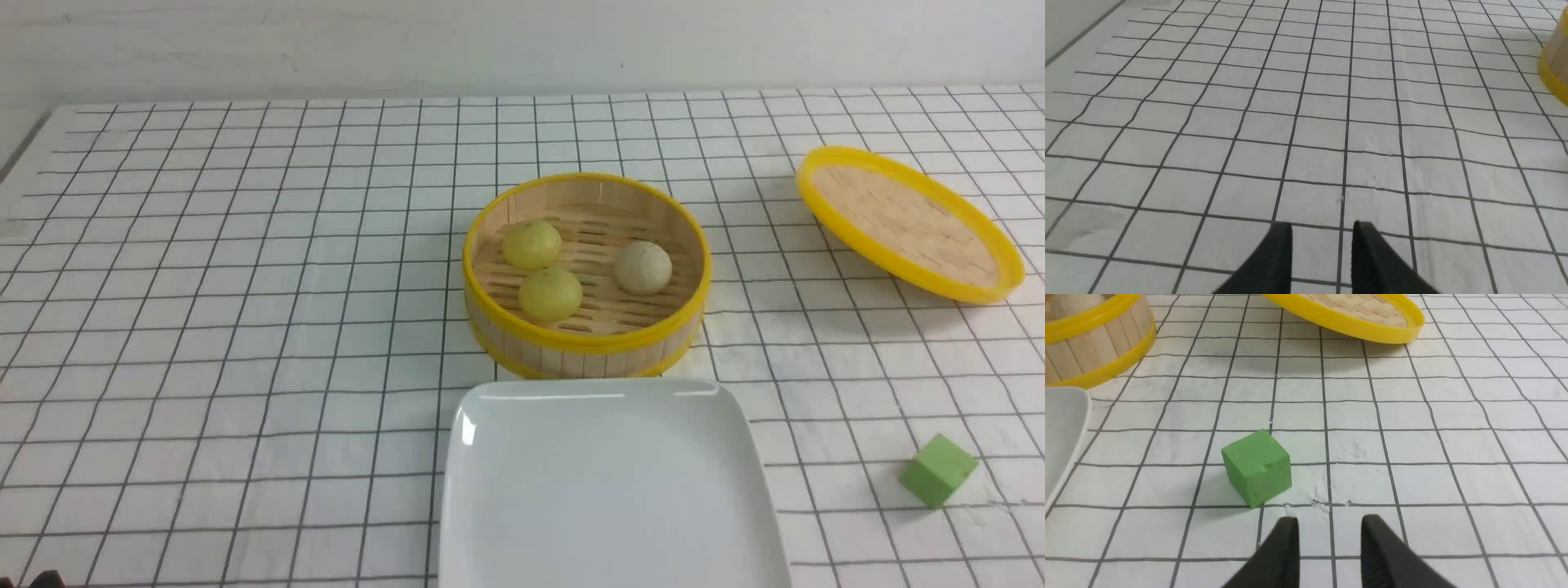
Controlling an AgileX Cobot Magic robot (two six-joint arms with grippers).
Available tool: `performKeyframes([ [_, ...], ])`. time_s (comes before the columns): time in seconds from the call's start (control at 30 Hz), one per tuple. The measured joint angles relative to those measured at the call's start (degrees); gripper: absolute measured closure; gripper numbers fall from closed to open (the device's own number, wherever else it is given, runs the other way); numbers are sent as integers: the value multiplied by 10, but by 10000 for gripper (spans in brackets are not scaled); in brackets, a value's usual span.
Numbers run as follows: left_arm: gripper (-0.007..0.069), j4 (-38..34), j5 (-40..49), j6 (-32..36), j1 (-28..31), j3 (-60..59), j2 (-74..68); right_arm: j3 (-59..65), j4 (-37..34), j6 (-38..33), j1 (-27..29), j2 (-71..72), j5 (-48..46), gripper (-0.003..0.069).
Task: Put the steamed buns into the plate on the white-black tablecloth.
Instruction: 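Reach toward a bun in the bamboo steamer with the right gripper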
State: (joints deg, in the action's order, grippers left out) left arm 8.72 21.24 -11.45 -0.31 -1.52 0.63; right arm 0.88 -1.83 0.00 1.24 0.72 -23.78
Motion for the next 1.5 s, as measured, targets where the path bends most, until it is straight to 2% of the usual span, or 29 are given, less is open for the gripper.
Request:
performKeyframes([
  [1.37,384,1,0,0,0,0,0,0,3,0,0,0,1,419],
  [1.47,384,-10,0,-14,0,0,0,0,5,0,0,0,2,419],
  [1.5,384,-56,-1,-59,0,0,0,1,-20,12,0,0,6,419],
])
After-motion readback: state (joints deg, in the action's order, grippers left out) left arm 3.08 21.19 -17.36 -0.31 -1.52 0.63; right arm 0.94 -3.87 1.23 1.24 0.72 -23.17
